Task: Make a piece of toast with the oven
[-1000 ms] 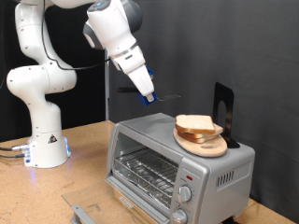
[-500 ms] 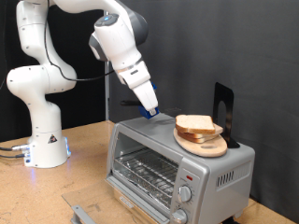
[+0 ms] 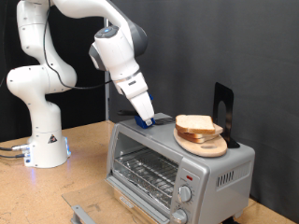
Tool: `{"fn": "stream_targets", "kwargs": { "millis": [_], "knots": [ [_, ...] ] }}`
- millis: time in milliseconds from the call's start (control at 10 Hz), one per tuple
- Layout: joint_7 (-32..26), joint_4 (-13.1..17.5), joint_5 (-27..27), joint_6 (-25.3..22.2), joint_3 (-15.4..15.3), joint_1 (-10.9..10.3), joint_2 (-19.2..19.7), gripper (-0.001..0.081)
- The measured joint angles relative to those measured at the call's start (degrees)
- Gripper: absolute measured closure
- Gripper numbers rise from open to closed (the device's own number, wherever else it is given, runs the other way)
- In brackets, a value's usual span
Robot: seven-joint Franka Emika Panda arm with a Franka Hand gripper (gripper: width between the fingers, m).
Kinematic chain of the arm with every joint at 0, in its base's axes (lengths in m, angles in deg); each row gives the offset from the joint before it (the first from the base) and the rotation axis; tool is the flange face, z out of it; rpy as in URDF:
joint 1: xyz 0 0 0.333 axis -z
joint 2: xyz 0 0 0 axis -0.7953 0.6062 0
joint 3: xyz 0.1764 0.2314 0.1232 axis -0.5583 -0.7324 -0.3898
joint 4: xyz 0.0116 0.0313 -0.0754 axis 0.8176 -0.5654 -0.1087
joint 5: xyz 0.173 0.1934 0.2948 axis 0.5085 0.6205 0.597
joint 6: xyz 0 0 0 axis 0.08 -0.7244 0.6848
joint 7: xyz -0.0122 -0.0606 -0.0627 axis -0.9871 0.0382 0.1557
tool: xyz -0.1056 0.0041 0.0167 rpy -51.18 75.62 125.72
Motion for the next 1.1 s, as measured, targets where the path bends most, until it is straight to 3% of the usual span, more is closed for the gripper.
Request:
{"fn": "stream_targets", "kwargs": {
  "millis": [100,200,300,400,1100],
  "knots": [
    [-0.1,0.0,0.3,0.2,0.0,-0.1,0.0,0.0365],
    [-0.1,-0.1,0.5,0.3,-0.1,-0.2,0.0,0.0188],
    [-0.1,-0.2,1.0,0.3,-0.2,-0.2,0.0,0.0188],
    [-0.2,-0.2,1.5,0.3,-0.4,-0.3,0.0,0.0132],
    [0.1,1.1,1.8,0.6,-1.2,-0.4,0.1,0.0124]
  ]
}}
